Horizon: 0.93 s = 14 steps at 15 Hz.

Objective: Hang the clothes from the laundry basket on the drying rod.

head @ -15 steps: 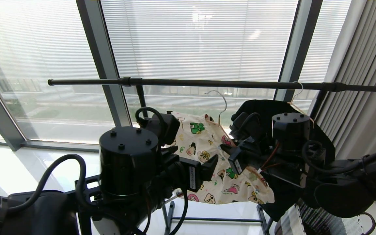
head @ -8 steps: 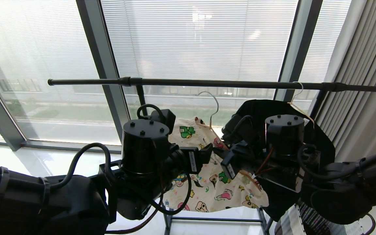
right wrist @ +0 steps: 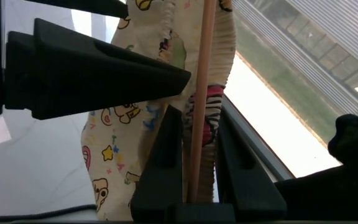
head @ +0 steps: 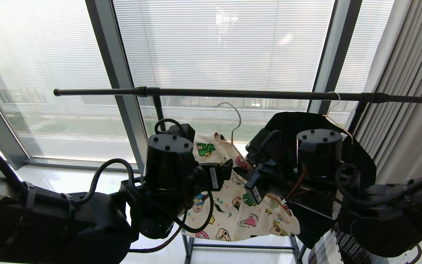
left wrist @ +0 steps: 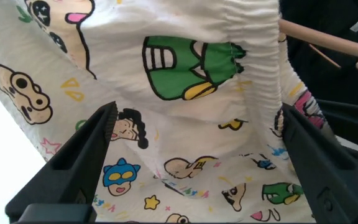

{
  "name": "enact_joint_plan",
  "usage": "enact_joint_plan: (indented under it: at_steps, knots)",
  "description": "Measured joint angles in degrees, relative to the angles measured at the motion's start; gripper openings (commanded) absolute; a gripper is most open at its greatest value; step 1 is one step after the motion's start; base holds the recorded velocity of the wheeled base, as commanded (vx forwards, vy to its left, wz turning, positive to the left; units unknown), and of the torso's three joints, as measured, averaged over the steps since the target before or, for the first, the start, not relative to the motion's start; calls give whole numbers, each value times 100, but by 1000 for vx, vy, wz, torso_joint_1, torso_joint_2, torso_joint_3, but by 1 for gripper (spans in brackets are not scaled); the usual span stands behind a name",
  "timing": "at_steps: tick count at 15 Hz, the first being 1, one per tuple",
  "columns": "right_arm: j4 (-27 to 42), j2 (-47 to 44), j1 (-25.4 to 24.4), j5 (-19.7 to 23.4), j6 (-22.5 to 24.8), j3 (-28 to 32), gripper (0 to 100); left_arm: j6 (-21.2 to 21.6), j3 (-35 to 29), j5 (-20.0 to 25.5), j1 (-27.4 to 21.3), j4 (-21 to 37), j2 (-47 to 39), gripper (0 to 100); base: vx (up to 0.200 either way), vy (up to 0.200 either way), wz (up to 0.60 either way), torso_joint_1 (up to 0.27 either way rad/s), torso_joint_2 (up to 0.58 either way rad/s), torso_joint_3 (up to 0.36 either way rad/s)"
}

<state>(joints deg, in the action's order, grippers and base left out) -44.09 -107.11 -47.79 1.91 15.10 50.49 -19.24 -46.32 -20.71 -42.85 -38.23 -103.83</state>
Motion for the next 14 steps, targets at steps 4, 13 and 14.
enact_joint_plan:
  at_steps: [4, 13, 14]
  knots:
    - [0, 27, 0, -26, 0, -13, 0, 6, 10, -33, 16, 0, -24, 0, 0, 0, 0, 0, 0, 0]
    - [15, 35, 94, -368, 5, -179, 0, 1090, 851, -250, 40, -4, 444, 0, 0, 0, 0, 0, 0, 0]
    - [63, 63, 101, -358, 5, -265, 0, 1259, 1023, -268, 68, -4, 557, 0, 0, 0, 0, 0, 0, 0]
